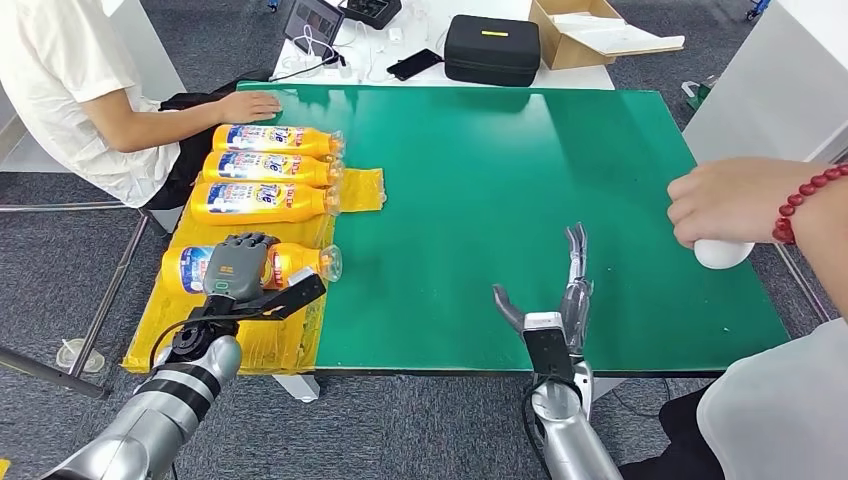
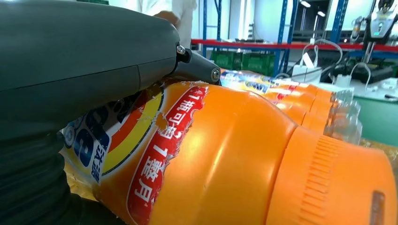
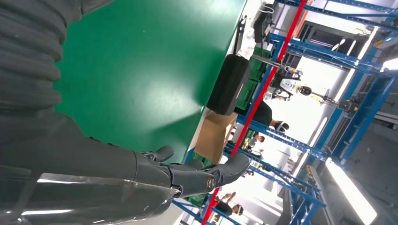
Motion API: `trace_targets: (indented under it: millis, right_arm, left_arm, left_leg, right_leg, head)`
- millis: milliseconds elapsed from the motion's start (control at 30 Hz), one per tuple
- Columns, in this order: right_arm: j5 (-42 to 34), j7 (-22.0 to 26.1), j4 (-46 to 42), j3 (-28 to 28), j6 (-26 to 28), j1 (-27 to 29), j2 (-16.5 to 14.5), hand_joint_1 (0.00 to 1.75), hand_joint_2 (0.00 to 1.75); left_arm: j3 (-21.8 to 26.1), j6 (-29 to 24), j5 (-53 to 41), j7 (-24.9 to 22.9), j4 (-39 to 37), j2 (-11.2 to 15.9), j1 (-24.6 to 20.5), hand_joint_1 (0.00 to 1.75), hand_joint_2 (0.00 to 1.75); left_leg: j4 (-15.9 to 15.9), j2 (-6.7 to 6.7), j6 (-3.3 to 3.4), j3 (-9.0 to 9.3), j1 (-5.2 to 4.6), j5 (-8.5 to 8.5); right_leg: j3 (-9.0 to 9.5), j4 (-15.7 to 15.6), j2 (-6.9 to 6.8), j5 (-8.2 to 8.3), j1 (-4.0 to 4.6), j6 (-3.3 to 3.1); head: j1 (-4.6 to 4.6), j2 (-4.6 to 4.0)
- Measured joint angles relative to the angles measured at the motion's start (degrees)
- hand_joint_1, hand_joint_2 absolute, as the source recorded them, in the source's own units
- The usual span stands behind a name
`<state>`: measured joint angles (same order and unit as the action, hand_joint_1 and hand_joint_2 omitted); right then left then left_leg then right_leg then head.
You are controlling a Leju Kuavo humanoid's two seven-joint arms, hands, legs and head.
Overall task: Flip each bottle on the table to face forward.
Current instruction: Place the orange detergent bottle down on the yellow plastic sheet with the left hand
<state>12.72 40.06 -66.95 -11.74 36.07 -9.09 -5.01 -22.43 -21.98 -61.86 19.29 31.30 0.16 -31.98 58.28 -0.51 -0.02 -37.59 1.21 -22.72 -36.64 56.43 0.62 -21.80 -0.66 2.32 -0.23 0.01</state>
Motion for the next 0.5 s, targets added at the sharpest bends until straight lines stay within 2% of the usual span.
trace_targets:
  millis: [67,200,233,367,500]
  right_arm:
    - [-0.04,0.0,0.21,-0.1,-0.11,-0.1,0.02,0.0,1.75]
    - [-0.3,0.0,0.75,-0.71,-0.68,-0.54,0.03,0.0,1.75]
    - [-0.37,0.0,0.91,-0.91,-0.86,-0.65,0.03,0.0,1.75]
    - [-0.67,0.0,1.64,-1.59,-1.45,-1.24,0.03,0.0,1.75]
    - [-1.02,0.0,2.33,-2.12,-1.75,-1.98,0.03,0.0,1.75]
  left_arm:
    - [-0.22,1.09,-0.19,0.2,-0.69,-0.07,-0.18,1.25,1.75]
    - [-1.43,4.9,-0.37,0.9,-2.09,-0.35,-0.33,0.43,1.75]
    - [-1.73,5.82,-0.36,1.07,-2.41,-0.44,-0.36,0.3,1.75]
    - [-2.86,10.2,-0.35,1.6,-3.57,-0.56,-1.24,0.04,1.75]
    - [-3.68,13.16,-0.28,2.21,-4.54,-0.55,-2.8,0.0,1.75]
  left_leg:
    - [0.0,0.0,0.0,0.0,0.0,0.0]
    - [0.0,0.0,0.0,-0.01,0.0,0.0]
    - [0.0,0.0,0.0,-0.01,0.0,0.0]
    - [0.0,-0.02,0.0,-0.02,0.0,0.0]
    - [0.0,-0.03,0.0,-0.01,0.0,0.01]
  right_leg:
    - [0.0,0.0,0.0,0.0,0.0,0.0]
    - [0.0,0.0,0.0,0.0,0.0,0.0]
    - [0.0,0.0,0.0,0.0,0.0,0.0]
    - [0.01,0.0,-0.01,0.0,-0.01,0.0]
    - [0.02,0.01,-0.02,0.0,0.0,0.0]
  head:
    - [0.01,0.0]
    - [0.02,0.0]
    - [0.02,-0.01]
    - [0.01,0.0]
    - [0.01,-0.01]
